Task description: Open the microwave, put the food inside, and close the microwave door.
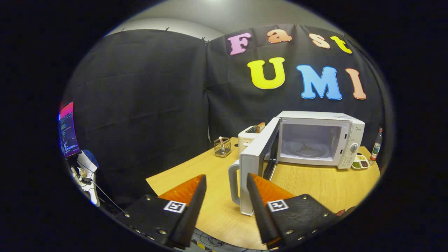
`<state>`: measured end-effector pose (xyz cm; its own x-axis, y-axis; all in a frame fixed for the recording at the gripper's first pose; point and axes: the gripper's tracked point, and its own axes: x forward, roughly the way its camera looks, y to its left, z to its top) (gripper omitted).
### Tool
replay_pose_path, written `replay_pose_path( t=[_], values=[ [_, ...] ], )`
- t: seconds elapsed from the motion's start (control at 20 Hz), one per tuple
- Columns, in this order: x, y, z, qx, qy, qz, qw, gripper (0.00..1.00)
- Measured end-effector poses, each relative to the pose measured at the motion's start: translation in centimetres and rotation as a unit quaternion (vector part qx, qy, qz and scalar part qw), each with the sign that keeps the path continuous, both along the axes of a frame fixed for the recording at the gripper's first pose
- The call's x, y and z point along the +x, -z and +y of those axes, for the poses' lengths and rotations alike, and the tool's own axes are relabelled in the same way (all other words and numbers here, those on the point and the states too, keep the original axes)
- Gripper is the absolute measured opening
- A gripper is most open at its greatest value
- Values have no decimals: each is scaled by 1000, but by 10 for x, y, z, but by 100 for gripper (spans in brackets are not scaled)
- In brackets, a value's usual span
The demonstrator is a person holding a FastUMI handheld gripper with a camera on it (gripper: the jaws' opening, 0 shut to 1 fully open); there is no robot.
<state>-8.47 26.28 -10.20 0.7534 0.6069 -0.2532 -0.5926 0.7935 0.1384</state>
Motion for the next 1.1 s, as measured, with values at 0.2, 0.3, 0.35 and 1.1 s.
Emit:
replay_pose_path(
  t=[0.2, 0.3, 0.35, 1.1],
  values=[
    [23, -12, -56, 11, 66, -10, 998, 99],
    [37, -11, -88, 7, 99, -11, 995, 99],
    [42, -7, -103, 3, 114, -7, 993, 99],
    [45, 116, -238, -37, 240, 116, 963, 100]
  ],
)
